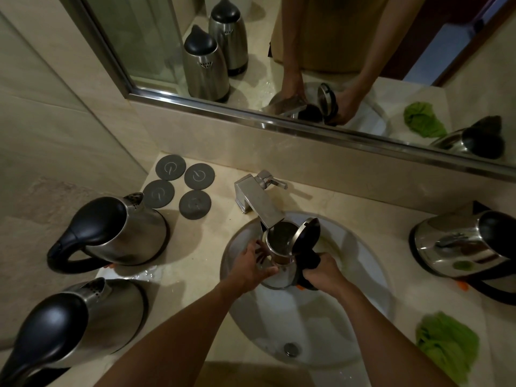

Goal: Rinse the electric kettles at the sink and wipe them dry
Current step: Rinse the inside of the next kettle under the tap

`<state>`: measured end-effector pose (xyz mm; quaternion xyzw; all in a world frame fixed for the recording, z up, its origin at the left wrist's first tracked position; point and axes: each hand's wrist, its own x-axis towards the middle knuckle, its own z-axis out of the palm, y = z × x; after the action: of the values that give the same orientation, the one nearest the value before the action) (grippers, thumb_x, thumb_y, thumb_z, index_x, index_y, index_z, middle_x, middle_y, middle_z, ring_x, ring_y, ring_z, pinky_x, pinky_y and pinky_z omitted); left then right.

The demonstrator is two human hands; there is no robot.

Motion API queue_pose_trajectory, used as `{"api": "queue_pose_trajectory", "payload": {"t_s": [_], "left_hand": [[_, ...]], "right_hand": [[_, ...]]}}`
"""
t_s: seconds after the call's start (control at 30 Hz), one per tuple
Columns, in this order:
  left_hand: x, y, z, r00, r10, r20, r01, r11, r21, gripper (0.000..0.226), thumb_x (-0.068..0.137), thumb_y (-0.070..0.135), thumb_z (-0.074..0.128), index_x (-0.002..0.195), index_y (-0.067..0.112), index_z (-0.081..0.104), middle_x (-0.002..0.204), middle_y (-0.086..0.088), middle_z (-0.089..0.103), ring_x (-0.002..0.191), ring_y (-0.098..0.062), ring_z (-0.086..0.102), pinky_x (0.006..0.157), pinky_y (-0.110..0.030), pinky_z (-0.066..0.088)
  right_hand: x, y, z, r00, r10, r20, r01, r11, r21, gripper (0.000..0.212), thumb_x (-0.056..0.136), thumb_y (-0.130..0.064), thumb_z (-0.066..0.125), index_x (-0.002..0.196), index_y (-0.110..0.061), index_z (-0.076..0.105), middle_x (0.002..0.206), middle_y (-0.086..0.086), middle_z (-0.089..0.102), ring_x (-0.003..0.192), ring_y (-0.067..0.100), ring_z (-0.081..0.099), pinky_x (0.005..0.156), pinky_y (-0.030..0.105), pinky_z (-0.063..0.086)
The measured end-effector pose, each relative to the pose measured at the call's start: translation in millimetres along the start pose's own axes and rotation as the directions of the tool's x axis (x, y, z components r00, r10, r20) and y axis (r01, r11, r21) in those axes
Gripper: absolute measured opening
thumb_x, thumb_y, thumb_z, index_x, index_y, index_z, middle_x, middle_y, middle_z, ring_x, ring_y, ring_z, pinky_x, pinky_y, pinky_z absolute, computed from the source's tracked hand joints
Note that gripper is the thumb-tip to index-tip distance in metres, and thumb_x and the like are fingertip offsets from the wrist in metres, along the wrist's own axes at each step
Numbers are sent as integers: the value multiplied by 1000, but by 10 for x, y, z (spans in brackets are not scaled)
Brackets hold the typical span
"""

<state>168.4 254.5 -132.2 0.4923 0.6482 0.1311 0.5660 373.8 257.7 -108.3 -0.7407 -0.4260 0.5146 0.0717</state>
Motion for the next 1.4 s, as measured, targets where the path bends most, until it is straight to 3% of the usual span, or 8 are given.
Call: {"api": "queue_pose_trajectory", "payload": {"t_s": [0.33, 0.57, 0.67, 0.87, 1.1, 1.27, 1.4], "left_hand": [[20, -8, 9, 1000, 17, 2, -17, 1000, -1, 97, 78, 26, 81, 153, 17, 19, 149, -5, 44, 137, -21, 43, 111, -40, 41], [20, -18, 21, 1000, 30, -8, -30, 999, -19, 88, 81, 21, 79, 150, 16, 24, 148, -7, 45, 136, -20, 43, 107, -27, 37], [16, -16, 19, 999, 33, -11, -33, 999, -17, 87, 82, 21, 78, 150, 16, 23, 149, -7, 44, 137, -19, 42, 102, -22, 34], [10, -10, 16, 1000, 22, -4, -22, 999, -24, 90, 82, 22, 78, 151, 16, 21, 149, -8, 43, 137, -21, 41, 107, -29, 36], [20, -28, 16, 1000, 13, -13, -13, 1000, -2, 90, 78, 26, 81, 149, 19, 26, 145, -6, 46, 135, -23, 45, 109, -38, 42], [42, -41, 23, 1000, 9, -17, -8, 1000, 25, 90, 77, 26, 82, 147, 19, 27, 144, -8, 46, 133, -23, 45, 107, -37, 44], [47, -57, 28, 1000, 5, -19, -4, 1000, 28, 89, 76, 28, 83, 146, 19, 29, 143, -8, 47, 131, -24, 47, 106, -39, 45]], "right_hand": [[28, 1, -5, 1000, 3, 5, -3, 1000, 10, 17, 78, 1, 66, 78, -15, 67, 78, 6, 70, 73, 16, 68, 57, 24, 52], [37, -41, -14, 1000, 3, 13, -4, 1000, 27, 16, 80, 5, 66, 80, -12, 66, 80, 11, 70, 69, 17, 67, 48, 20, 49], [65, -34, -13, 1000, 3, 18, -3, 1000, 18, 15, 77, 5, 67, 79, -10, 67, 80, 14, 72, 72, 23, 71, 55, 30, 56], [54, -36, -11, 1000, -2, 20, 1, 1000, 18, 16, 78, 5, 67, 80, -11, 67, 80, 11, 71, 74, 20, 70, 55, 25, 53], [66, 44, 20, 1000, -3, -11, 3, 1000, 3, 12, 78, 0, 68, 77, -12, 67, 78, 9, 71, 74, 20, 69, 62, 31, 55], [41, 65, 41, 1000, 3, -30, -2, 1000, 9, 17, 78, -1, 67, 74, -18, 64, 77, 4, 69, 74, 15, 65, 60, 24, 50], [53, 91, 29, 1000, -5, -27, 6, 1000, 17, 9, 78, -4, 68, 78, -13, 68, 81, 8, 72, 78, 19, 68, 64, 28, 52]]}}
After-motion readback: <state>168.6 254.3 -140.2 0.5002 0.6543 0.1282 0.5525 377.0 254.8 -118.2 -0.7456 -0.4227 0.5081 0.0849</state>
